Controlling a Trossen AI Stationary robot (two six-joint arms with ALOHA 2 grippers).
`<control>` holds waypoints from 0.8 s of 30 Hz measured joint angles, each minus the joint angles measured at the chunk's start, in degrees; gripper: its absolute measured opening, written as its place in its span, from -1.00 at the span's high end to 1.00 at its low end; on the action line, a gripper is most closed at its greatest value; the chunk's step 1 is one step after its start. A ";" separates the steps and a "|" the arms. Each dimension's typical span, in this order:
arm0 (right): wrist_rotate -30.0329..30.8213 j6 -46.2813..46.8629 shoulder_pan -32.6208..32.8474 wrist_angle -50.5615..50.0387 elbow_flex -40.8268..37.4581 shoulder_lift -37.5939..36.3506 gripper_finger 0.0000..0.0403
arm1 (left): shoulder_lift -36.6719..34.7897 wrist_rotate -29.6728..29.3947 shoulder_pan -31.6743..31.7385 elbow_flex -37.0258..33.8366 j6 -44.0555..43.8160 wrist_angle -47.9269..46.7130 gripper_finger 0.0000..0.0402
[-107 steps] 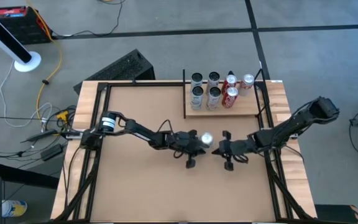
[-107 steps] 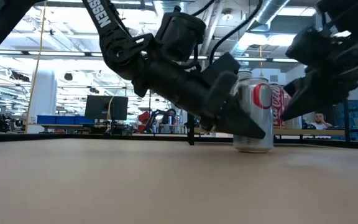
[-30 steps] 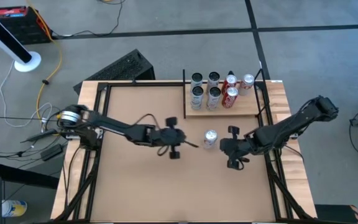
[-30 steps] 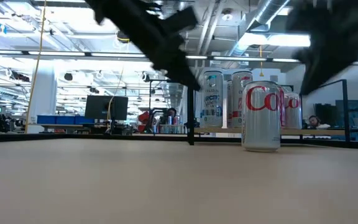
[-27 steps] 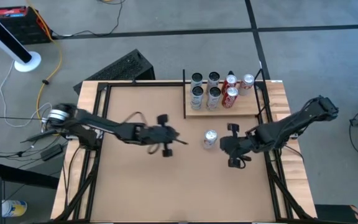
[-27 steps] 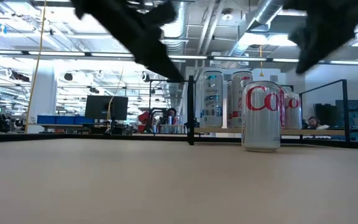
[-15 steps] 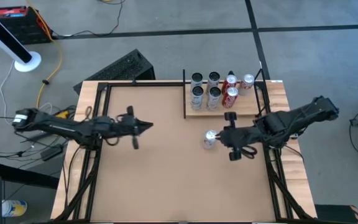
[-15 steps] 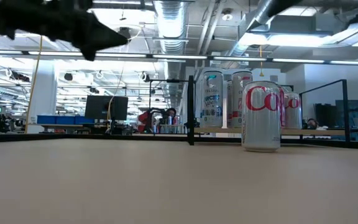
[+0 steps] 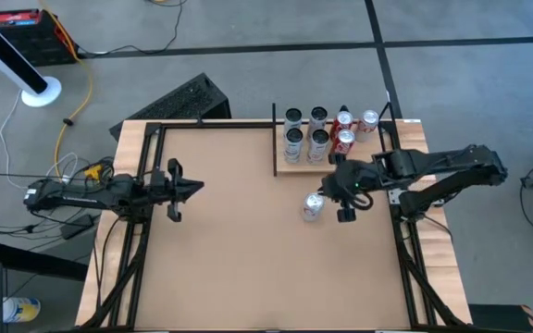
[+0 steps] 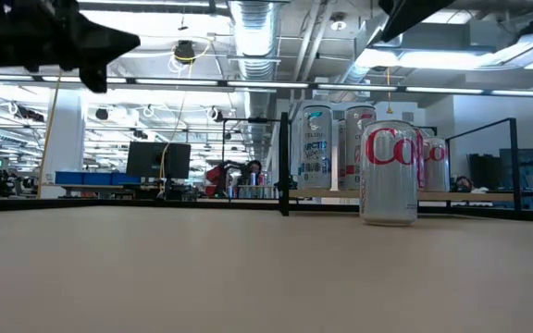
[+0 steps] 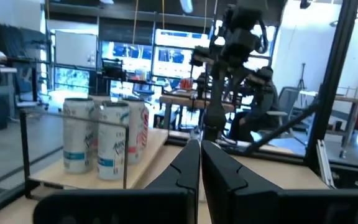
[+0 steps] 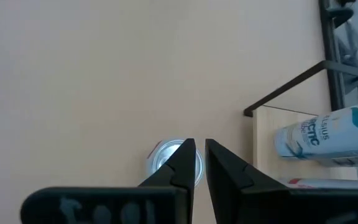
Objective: Place canned beverage on shelf
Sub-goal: Put the silver and red soda can on the shelf
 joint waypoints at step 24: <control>-5.58 -0.81 -6.21 -1.03 0.00 0.00 0.03 | -4.82 -0.09 -0.02 -3.38 -5.15 -15.61 1.00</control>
